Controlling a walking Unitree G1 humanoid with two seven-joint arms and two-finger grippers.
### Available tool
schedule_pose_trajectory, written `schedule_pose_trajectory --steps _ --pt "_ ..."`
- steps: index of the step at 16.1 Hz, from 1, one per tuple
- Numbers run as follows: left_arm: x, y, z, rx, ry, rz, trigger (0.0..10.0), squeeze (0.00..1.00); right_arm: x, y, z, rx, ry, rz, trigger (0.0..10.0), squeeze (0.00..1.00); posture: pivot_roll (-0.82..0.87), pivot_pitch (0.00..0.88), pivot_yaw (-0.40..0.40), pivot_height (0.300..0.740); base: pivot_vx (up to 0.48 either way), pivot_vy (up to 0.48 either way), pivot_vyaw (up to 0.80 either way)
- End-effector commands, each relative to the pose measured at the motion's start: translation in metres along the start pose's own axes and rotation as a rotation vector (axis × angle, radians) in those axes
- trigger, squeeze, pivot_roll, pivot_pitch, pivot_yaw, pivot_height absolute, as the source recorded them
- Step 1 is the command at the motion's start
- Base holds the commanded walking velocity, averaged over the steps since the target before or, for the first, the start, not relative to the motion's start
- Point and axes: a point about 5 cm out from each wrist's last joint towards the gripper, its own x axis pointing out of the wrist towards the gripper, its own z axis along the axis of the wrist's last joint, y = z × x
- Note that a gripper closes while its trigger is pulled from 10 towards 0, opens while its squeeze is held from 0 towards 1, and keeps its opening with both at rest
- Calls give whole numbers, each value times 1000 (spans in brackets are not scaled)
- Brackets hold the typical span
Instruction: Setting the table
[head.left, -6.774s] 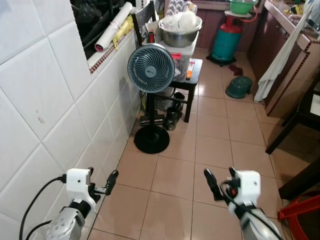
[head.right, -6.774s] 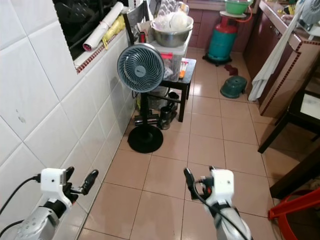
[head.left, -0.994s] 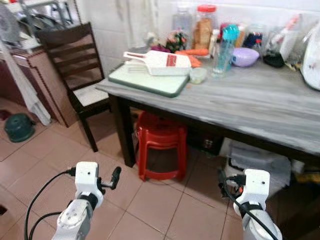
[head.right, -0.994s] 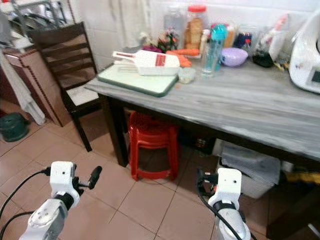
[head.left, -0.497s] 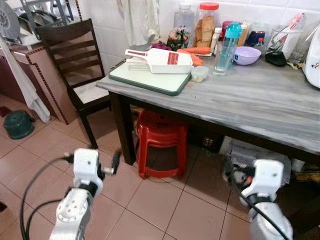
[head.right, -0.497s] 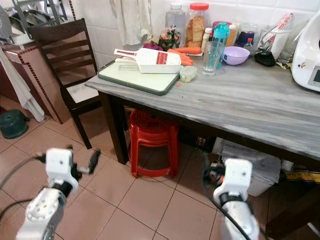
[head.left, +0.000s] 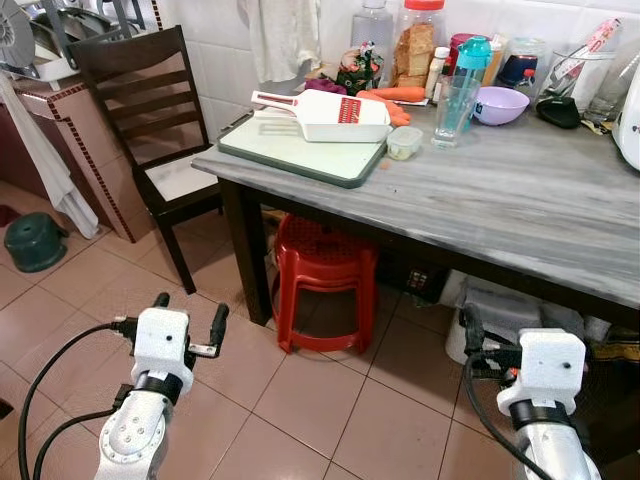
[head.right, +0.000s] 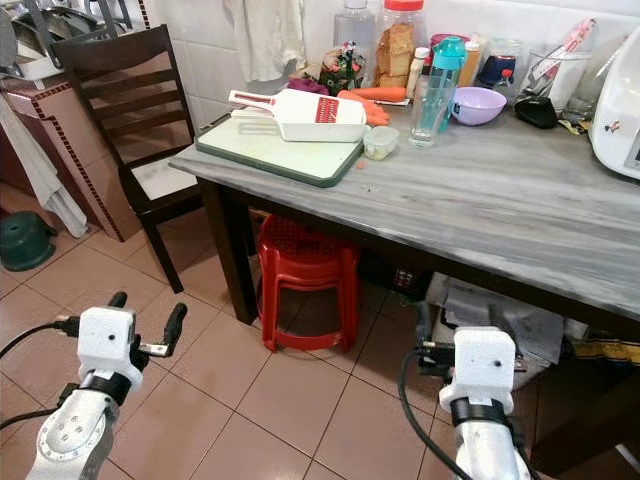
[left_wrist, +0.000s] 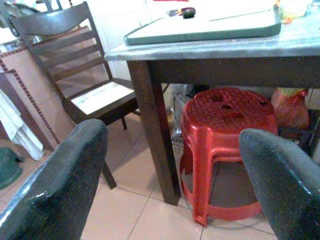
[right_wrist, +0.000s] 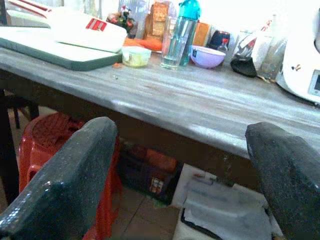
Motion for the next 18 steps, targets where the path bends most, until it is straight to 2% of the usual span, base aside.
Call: schedule_pose_trajectory --steps 1,11,15,18 --pt "1 3 -2 16 8 9 10000 0 -1 2 1 12 0 0 10000 0 -10 0 25 740 0 0 0" --pt "5 3 -4 20 14 -5 10000 0 -2 8 -7 17 16 7 10000 0 -13 0 35 740 -258 0 -776" --pt "6 2 -3 37 5 -11 10000 0 1 9 -7 29 27 7 10000 0 -11 0 35 740 -136 0 0" --pt "7 0 -2 -7 11 -50 10000 0 4 6 -9 17 37 -14 10000 0 -12 0 33 740 0 0 0"
